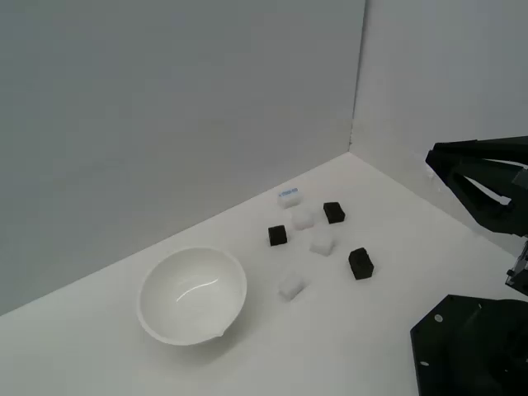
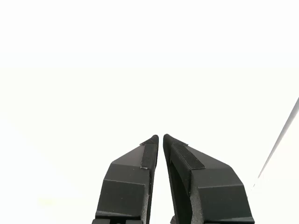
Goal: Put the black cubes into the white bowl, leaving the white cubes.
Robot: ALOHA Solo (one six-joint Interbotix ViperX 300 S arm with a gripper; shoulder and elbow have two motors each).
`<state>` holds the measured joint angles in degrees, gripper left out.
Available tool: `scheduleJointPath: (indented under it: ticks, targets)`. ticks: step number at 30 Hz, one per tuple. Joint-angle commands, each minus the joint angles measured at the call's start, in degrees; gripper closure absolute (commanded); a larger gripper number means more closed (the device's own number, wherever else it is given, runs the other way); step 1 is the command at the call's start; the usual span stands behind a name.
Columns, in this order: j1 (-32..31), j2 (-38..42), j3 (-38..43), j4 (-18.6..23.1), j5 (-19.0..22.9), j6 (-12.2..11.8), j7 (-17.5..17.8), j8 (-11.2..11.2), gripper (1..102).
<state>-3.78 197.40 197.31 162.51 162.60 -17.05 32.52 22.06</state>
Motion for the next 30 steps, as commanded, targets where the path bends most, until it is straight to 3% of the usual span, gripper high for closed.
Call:
scheduleJointPath:
  ticks: [1, 19, 27, 30]
  targets:
    - [-0.9, 1.5, 1.6, -0.1, -0.4, -0.7, 0.3, 0.4, 100]
    - [-0.9, 1.1, 1.1, -0.7, -1.4, -1.0, 0.8, 0.4, 101]
    - [-0.9, -9.2, -9.1, -7.9, -8.2, -0.9, 0.9, 0.2, 101]
    - [-0.8, -14.9, -14.7, -10.3, -10.9, -0.8, 1.7, -0.9, 101]
